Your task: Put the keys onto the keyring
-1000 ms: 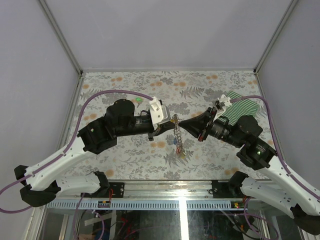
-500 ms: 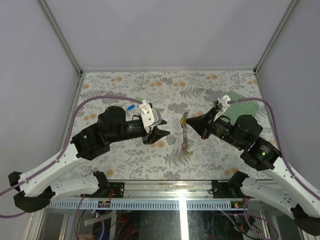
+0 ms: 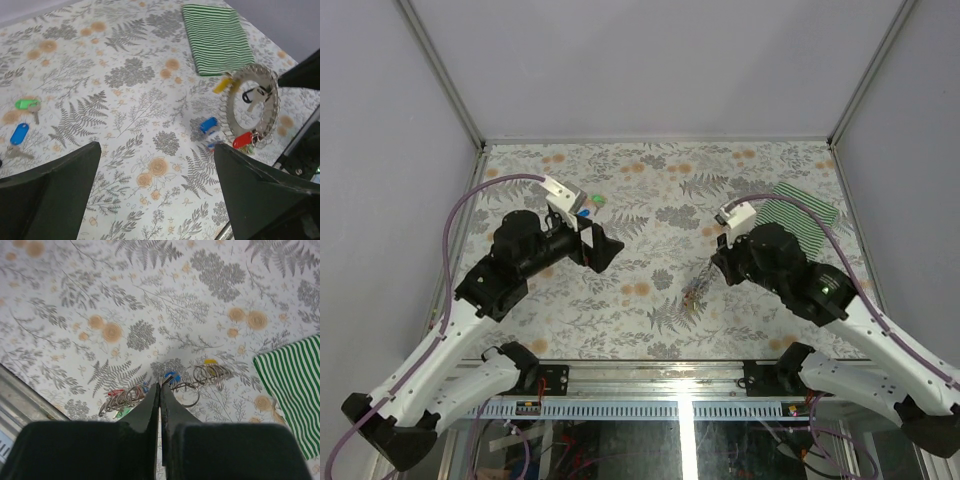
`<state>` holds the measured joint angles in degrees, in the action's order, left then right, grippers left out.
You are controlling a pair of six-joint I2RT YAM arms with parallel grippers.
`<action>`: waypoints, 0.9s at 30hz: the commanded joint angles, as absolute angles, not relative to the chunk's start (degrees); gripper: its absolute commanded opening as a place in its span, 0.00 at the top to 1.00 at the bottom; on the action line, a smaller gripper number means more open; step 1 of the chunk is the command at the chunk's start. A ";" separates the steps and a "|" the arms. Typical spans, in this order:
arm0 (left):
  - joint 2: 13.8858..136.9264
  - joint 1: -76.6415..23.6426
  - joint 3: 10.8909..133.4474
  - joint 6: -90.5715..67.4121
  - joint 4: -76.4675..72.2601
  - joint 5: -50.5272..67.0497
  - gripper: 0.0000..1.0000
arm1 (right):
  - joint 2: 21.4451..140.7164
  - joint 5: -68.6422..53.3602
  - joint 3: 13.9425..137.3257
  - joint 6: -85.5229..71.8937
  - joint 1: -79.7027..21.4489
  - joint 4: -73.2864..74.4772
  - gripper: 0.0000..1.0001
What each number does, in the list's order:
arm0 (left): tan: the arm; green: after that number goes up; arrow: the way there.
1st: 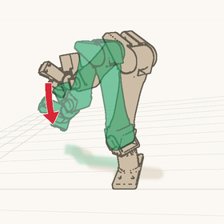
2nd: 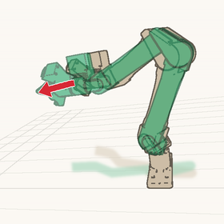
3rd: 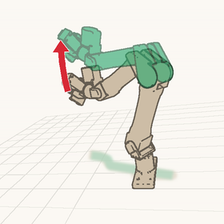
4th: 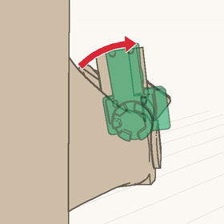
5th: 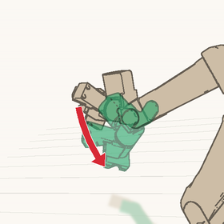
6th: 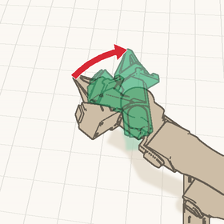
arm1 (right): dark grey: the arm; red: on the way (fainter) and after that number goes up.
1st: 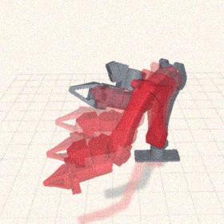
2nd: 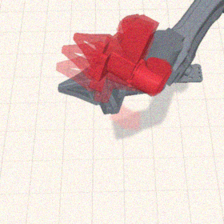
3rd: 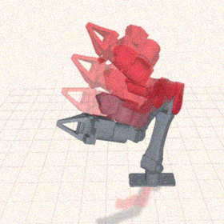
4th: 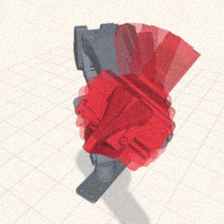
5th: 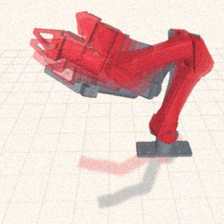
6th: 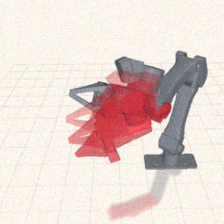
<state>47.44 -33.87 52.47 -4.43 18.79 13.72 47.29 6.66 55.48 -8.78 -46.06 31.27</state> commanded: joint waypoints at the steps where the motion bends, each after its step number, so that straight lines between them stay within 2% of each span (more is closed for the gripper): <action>1: 47.72 -30.93 52.04 -10.50 16.78 10.58 0.00 | 52.34 10.64 57.80 -7.37 -45.87 31.22 1.00; 11: 48.04 -30.81 51.94 -16.86 21.64 4.16 0.00 | 70.46 9.61 57.96 -6.74 -45.82 15.84 1.00; 18: 47.91 -30.70 50.15 -21.11 24.09 1.52 0.00 | 86.96 6.50 62.86 -7.69 -44.32 6.22 0.99; 22: 49.83 -30.56 48.96 -22.76 25.20 1.40 0.00 | 93.93 2.75 65.33 -8.94 -42.60 1.84 0.89; 26: 52.06 -28.30 47.51 -24.91 25.22 1.61 0.00 | 96.72 -2.56 67.12 -10.87 -40.43 -0.21 0.71; 27: 52.79 -27.07 47.26 -25.22 25.15 2.83 0.00 | 96.05 -3.51 67.10 -11.49 -39.90 -0.66 0.63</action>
